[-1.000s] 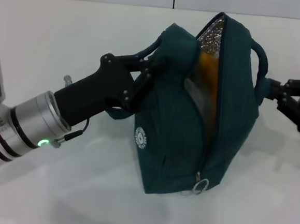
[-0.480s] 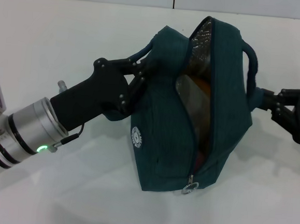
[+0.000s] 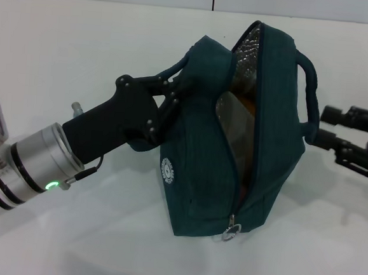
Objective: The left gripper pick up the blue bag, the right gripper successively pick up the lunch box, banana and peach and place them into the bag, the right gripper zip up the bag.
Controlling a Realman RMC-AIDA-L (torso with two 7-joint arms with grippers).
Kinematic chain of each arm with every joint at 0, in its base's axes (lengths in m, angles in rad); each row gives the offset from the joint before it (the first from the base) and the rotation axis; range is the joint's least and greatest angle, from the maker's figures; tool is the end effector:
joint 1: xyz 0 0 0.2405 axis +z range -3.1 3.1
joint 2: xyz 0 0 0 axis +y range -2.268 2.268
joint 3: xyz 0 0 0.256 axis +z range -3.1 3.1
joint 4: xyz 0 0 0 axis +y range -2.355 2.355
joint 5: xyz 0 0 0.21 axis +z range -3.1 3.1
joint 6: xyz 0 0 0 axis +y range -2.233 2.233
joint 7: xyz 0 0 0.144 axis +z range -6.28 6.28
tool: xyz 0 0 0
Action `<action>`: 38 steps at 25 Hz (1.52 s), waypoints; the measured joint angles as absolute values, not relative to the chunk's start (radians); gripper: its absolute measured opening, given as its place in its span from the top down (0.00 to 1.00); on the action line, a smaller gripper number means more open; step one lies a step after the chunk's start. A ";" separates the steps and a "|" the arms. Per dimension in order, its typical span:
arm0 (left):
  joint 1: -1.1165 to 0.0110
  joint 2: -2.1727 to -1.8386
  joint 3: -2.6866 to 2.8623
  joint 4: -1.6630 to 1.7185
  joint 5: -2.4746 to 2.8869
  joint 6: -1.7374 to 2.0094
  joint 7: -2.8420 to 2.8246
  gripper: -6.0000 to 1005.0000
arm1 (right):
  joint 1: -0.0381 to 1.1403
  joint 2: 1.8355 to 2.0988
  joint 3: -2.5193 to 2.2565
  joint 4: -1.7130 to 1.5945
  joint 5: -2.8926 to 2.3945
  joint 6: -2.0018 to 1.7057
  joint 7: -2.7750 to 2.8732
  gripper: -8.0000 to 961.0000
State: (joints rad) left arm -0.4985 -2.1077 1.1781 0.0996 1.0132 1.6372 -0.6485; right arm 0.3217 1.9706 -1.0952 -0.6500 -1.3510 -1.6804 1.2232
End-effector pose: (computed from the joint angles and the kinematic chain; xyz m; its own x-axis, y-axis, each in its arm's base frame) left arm -0.2393 0.2839 -0.0539 0.5244 -0.0203 0.8513 0.4287 -0.8575 -0.2845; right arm 0.2603 0.2876 0.0337 0.6605 -0.1498 -0.7357 -0.3551 -0.9257 -0.1303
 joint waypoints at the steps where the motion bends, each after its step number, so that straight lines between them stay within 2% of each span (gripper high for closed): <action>1: -0.499 -2.108 1.178 0.100 1.013 1.637 -0.648 0.96 | 0.317 1.972 -1.082 -0.652 -1.351 -1.690 1.223 0.62; 3: -0.498 -2.108 1.178 0.100 1.014 1.637 -0.648 0.96 | 0.307 1.973 -1.058 -0.655 -1.355 -1.719 1.222 0.57; 9: -0.499 -2.108 1.178 0.100 1.014 1.638 -0.648 0.96 | 0.332 1.953 -1.063 -0.657 -1.564 -1.860 1.210 0.45; 11: -0.502 -2.108 1.178 0.100 1.014 1.638 -0.648 0.96 | 0.342 1.957 -1.064 -0.656 -1.613 -1.867 1.210 0.45; 12: -0.504 -2.108 1.178 0.100 1.014 1.638 -0.648 0.96 | 0.355 1.969 -1.064 -0.652 -1.678 -1.863 1.210 0.45; 13: -0.506 -2.108 1.178 0.100 1.014 1.638 -0.647 0.96 | 0.373 1.996 -1.070 -0.637 -1.757 -1.813 1.210 0.46; 17: -0.510 -2.108 1.178 0.100 1.014 1.639 -0.647 0.96 | 0.426 2.017 -1.177 -0.564 -1.775 -1.672 1.213 0.47; 23: -0.511 -2.108 1.178 0.100 1.014 1.639 -0.647 0.96 | 0.498 2.028 -1.269 -0.470 -1.703 -1.535 1.218 0.49; 38: -0.520 -2.108 1.178 0.100 1.014 1.637 -0.647 0.96 | 0.521 2.028 -1.489 -0.486 -1.503 -1.486 1.179 0.55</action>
State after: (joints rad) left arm -0.5201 -2.1077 1.1780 0.0997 1.0139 1.6370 -0.6473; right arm 0.5207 2.0279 -1.4893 -0.4859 -1.5033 -1.4860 1.1790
